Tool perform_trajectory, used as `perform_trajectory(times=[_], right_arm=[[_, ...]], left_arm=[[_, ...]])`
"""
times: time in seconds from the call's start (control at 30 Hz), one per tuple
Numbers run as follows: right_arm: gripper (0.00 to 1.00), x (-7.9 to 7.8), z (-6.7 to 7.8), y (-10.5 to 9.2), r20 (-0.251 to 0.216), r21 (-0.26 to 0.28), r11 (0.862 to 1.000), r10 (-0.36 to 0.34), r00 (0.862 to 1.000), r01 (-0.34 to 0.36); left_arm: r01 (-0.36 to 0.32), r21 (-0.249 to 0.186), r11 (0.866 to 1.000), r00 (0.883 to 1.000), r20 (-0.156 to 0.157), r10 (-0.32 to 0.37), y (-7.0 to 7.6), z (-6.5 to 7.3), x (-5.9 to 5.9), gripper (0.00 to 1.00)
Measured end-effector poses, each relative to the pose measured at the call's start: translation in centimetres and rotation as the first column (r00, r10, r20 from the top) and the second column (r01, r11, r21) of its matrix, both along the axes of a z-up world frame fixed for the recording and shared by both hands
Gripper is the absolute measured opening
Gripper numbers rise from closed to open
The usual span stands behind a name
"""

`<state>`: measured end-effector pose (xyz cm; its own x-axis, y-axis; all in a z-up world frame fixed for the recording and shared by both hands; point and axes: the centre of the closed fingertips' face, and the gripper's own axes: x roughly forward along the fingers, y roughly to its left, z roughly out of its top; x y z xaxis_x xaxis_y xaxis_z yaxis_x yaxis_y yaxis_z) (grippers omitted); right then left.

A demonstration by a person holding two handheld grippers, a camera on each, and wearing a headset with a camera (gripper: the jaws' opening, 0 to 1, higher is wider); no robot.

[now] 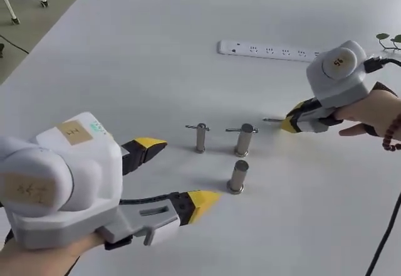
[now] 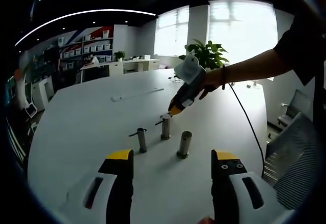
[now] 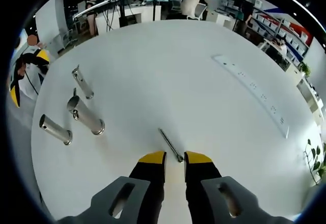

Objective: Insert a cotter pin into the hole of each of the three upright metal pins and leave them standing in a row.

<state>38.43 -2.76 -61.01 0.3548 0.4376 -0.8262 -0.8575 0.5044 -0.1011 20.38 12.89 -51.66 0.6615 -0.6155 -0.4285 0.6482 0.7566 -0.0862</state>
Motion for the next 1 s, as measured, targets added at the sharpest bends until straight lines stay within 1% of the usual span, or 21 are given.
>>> perform_trajectory(times=[0.13, 0.2, 0.3, 0.37, 0.47, 0.57, 0.6, 0.67, 0.73, 0.8, 0.87, 0.97, 1.0], right_arm=[[0.07, -0.3, 0.0, 0.2, -0.052, 0.01, 1.0, -0.004, 0.999, 0.005], [0.07, -0.4, 0.0, 0.3, -0.067, 0.007, 1.0, 0.005, 0.998, -0.004], [0.06, -0.6, 0.1, 0.3, -0.079, -0.012, 0.999, 0.029, 0.996, -0.03], [0.05, -0.7, 0.1, 0.2, -0.077, -0.044, 0.997, 0.053, 0.996, -0.056], [0.01, -1.1, 0.1, 0.5, -0.069, -0.094, 0.988, 0.115, 0.991, -0.121], [0.0, -1.4, 0.0, 0.7, -0.069, -0.134, 0.979, 0.148, 0.987, -0.156], [0.0, -1.4, 0.0, 0.7, -0.07, -0.142, 0.977, 0.15, 0.986, -0.158], [0.0, -1.5, 0.0, 0.7, -0.068, -0.167, 0.97, 0.165, 0.984, -0.174], [0.0, -1.6, 0.0, 0.7, -0.063, -0.196, 0.958, 0.202, 0.977, -0.211], [0.0, -1.6, 0.1, 0.8, -0.06, -0.206, 0.955, 0.206, 0.977, -0.214], [0.0, -1.7, 0.1, 0.7, -0.056, -0.216, 0.948, 0.226, 0.972, -0.233], [0.0, -1.7, 0.2, 0.7, -0.055, -0.218, 0.949, 0.22, 0.974, -0.227], [0.0, -1.7, 0.2, 0.6, -0.053, -0.229, 0.948, 0.215, 0.975, -0.222]], left_arm=[[0.002, 0.009, 1.0, 1.0, -0.01, -0.002, 0.1, -0.3, 0.0, 0.61], [0.003, 0.01, 1.0, 1.0, -0.017, -0.003, 0.1, -0.4, -0.1, 0.62], [0.001, 0.011, 1.0, 1.0, -0.022, -0.001, 0.2, -0.5, -0.2, 0.62], [-0.001, 0.006, 1.0, 1.0, -0.028, 0.001, 0.2, -0.5, -0.2, 0.62], [0.001, 0.009, 1.0, 1.0, -0.03, 0.0, 0.2, -0.6, -0.3, 0.62], [0.007, 0.004, 1.0, 0.999, -0.031, -0.007, 0.1, -0.5, -0.4, 0.62], [0.008, 0.002, 1.0, 0.999, -0.031, -0.008, 0.1, -0.4, -0.4, 0.63], [0.008, 0.0, 1.0, 1.0, -0.027, -0.008, 0.2, -0.3, -0.4, 0.63], [0.006, -0.002, 1.0, 1.0, -0.02, -0.006, 0.2, -0.1, -0.4, 0.63], [0.003, -0.005, 1.0, 1.0, -0.02, -0.003, 0.3, 0.0, -0.4, 0.63], [0.0, -0.002, 1.0, 1.0, -0.021, 0.0, 0.5, -0.1, -0.3, 0.63], [0.003, 0.004, 1.0, 0.999, -0.033, -0.003, 0.5, -0.3, -0.5, 0.63], [0.001, 0.004, 1.0, 0.999, -0.042, 0.0, 0.6, -0.4, -0.5, 0.62]])
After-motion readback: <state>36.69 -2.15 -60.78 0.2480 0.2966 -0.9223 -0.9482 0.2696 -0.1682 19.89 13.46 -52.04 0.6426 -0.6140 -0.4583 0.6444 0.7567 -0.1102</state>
